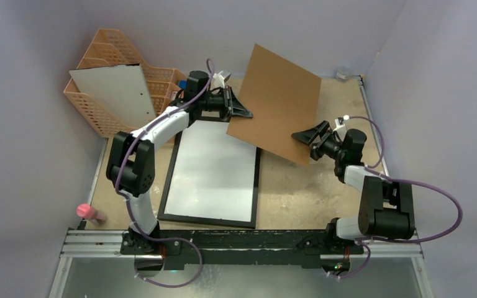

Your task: Put the photo into the frame

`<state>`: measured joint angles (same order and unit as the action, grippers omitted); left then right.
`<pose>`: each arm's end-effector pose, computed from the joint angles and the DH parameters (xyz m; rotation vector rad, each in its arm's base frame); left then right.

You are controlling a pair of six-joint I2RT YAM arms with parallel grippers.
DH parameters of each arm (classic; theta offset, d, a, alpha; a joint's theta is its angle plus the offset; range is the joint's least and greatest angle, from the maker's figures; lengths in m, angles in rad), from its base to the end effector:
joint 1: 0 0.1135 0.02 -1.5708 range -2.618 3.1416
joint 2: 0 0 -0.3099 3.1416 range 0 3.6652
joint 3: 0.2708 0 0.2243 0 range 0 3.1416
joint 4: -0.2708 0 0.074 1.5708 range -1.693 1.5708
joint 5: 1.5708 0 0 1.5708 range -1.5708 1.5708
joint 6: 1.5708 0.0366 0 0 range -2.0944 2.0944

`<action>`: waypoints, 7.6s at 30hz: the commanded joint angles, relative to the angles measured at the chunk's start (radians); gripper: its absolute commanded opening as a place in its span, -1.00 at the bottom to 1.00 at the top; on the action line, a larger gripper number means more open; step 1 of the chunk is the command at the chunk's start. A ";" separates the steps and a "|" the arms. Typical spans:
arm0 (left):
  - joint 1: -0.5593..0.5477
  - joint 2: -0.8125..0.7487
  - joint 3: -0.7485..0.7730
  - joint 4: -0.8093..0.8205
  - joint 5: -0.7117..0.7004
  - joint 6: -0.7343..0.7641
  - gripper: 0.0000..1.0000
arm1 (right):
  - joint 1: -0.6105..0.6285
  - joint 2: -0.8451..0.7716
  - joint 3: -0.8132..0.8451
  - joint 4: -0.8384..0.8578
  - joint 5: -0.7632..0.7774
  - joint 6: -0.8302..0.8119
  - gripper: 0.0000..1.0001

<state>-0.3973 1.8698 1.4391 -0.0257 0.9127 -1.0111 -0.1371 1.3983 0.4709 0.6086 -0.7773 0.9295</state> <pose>0.3754 -0.1889 0.3315 -0.0234 2.3285 -1.7314 0.2408 -0.0073 0.2505 0.4850 1.9357 1.2567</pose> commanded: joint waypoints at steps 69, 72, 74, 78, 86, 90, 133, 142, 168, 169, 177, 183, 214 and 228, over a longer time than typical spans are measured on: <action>0.281 -0.451 -0.649 -0.389 -0.807 0.418 0.58 | -0.043 -0.183 0.513 -0.222 0.167 -0.038 -1.00; 0.281 -0.433 -0.643 -0.360 -0.721 0.412 0.56 | -0.043 -0.185 0.523 -0.235 0.162 -0.043 -1.00; 0.280 -0.435 -0.637 -0.342 -0.665 0.382 0.55 | -0.044 -0.185 0.523 -0.244 0.158 -0.044 -1.00; 0.277 -0.442 -0.630 -0.294 -0.569 0.292 0.55 | -0.044 -0.188 0.505 -0.248 0.128 -0.042 -1.00; 0.172 -0.373 -0.684 -0.049 -0.494 0.059 0.55 | -0.041 -0.155 0.432 -0.249 -0.020 -0.047 -1.00; 0.080 -0.335 -0.670 0.029 -0.533 -0.011 0.54 | -0.037 -0.158 0.358 -0.214 -0.087 -0.016 -1.00; 0.072 -0.255 -0.688 0.062 -0.571 0.114 -0.08 | 0.129 -0.094 -0.124 0.255 -0.009 0.166 -1.00; 0.072 -0.244 -0.683 0.081 -0.557 0.114 -0.07 | 0.158 -0.052 -0.165 0.236 -0.028 0.164 -1.00; 0.072 -0.217 -0.671 0.083 -0.568 0.113 -0.01 | 0.169 -0.143 -0.206 0.136 0.052 0.132 -1.00; 0.071 -0.216 -0.670 0.081 -0.570 0.115 -0.01 | 0.170 -0.162 -0.206 0.132 0.059 0.130 -1.00; 0.072 -0.209 -0.666 0.076 -0.567 0.123 0.00 | 0.171 -0.073 -0.187 0.147 0.020 0.084 -1.00; 0.071 -0.207 -0.665 0.080 -0.558 0.124 0.04 | 0.171 0.052 -0.149 0.143 -0.010 -0.014 -1.00; 0.072 -0.215 -0.626 0.027 -0.613 0.154 0.11 | 0.175 0.075 0.139 -0.540 0.075 -0.356 0.47; 0.072 -0.206 -0.610 -0.014 -0.609 0.181 0.14 | 0.212 0.006 0.195 -0.776 0.301 -0.395 0.72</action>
<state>-0.3229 1.6550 0.8001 -0.0223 0.3172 -0.8696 0.0589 1.4143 0.6453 -0.0574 -0.5777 0.5621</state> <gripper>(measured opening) 0.565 0.864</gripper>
